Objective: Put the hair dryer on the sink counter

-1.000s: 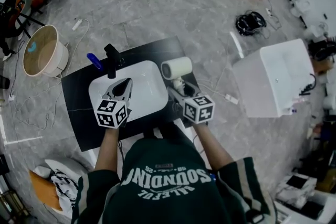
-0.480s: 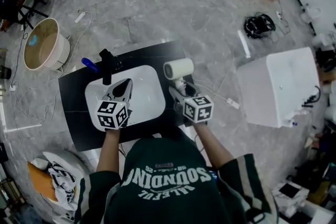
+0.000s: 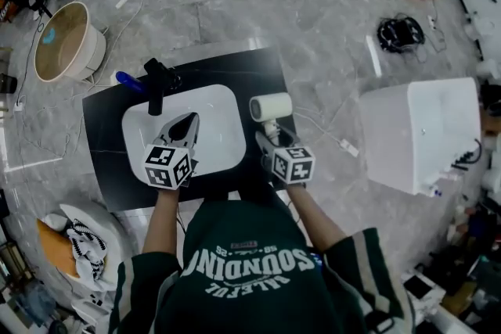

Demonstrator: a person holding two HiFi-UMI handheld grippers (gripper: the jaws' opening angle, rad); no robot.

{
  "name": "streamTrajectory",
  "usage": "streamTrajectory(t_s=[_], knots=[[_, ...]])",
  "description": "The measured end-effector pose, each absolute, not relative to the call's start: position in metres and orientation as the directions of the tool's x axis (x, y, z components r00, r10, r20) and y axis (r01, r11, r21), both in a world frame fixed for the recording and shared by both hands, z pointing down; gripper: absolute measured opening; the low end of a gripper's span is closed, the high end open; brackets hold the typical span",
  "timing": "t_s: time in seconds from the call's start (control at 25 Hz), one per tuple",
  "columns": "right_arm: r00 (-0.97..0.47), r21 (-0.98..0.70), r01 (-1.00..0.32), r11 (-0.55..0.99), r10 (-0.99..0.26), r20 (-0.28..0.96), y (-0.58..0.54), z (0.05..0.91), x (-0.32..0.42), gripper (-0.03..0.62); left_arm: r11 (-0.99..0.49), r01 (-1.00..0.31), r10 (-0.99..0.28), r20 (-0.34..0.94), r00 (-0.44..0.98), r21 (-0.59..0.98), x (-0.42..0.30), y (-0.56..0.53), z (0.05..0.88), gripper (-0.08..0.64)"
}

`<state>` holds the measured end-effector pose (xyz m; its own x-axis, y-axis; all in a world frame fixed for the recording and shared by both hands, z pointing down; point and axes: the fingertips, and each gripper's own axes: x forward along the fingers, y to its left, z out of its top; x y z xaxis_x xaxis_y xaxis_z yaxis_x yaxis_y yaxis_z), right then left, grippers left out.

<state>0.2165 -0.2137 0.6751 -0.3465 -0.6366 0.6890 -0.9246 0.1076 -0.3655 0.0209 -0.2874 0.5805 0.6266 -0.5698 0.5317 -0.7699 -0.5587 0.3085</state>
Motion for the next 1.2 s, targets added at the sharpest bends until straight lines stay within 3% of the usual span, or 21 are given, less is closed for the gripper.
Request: streamTrajectory(t_s=[0.52, 1.2], knots=[[-0.337, -0.318, -0.938, 0.137, -0.568, 0.751, -0.226, 0.720, 0.217, 0.236, -0.459, -0.830, -0.597, 0.582, 0.552, 0.316, -0.007, -0.274, 0.601, 0.000], [-0.309, -0.279, -0.950, 0.141, -0.557, 0.771, -0.334, 0.724, 0.212, 0.236, -0.381, -0.869, -0.625, 0.605, 0.494, 0.316, -0.025, -0.272, 0.606, 0.000]])
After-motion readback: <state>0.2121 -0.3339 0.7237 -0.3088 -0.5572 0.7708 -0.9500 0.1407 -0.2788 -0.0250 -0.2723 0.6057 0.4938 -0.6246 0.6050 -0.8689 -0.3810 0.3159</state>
